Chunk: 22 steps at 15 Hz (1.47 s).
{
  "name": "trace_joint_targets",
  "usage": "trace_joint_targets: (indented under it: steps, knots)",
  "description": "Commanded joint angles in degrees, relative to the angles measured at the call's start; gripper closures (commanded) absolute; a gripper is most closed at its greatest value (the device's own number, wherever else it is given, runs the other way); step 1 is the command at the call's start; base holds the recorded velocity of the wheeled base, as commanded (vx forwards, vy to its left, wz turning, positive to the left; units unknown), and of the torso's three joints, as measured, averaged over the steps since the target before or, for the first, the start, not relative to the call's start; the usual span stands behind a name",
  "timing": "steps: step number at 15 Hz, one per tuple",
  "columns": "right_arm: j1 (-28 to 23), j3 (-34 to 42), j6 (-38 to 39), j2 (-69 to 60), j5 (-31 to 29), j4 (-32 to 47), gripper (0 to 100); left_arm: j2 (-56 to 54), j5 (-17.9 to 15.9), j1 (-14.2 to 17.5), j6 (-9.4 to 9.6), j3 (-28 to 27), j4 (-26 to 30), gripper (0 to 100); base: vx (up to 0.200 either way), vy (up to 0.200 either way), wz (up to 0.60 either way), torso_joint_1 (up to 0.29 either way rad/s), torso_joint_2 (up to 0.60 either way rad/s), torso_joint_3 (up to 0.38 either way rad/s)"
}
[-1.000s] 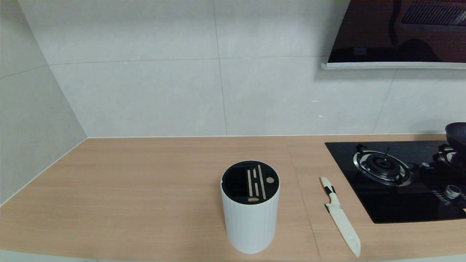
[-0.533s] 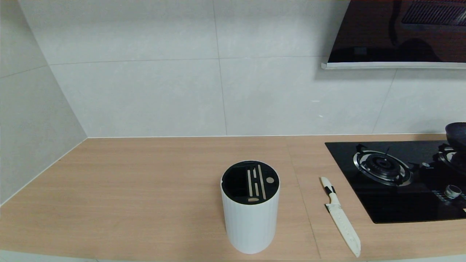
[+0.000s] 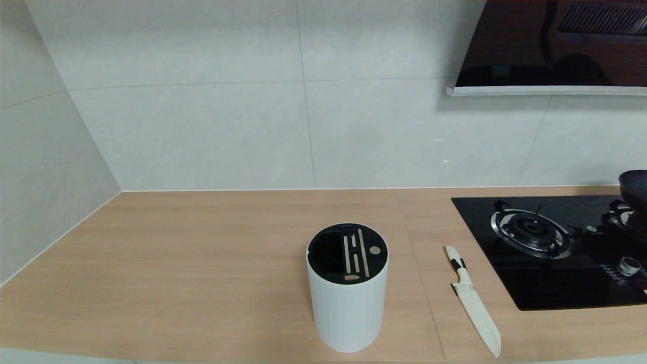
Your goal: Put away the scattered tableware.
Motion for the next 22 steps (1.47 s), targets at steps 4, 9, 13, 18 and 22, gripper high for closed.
trace_joint_targets:
  steps: [4,9,13,18,22]
  knots:
    - [0.81,-9.32,0.39,21.42,8.05,-0.79,0,0.02,0.0,0.01,0.04,0.01,0.01,0,0.0,0.0,0.0,0.0,0.0,0.0]
    - [5.29,-19.43,0.3,47.18,9.46,-1.4,0,0.02,0.0,0.01,0.04,0.01,0.01,0,0.0,0.0,0.0,0.0,0.0,0.0]
    - [9.6,-24.53,0.57,61.77,7.88,-6.94,0,0.02,0.0,0.01,0.04,0.01,0.01,0,0.0,0.0,0.0,0.0,0.0,0.0]
    - [12.68,-27.07,0.3,77.41,5.51,-15.55,0,0.02,0.0,0.01,0.04,0.01,0.01,0,0.0,0.0,0.0,0.0,0.0,0.0]
    - [13.38,-26.72,0.21,84.79,3.66,-17.49,0,0.02,0.0,0.01,0.04,0.01,0.01,0,0.0,0.0,0.0,0.0,0.0,0.0]
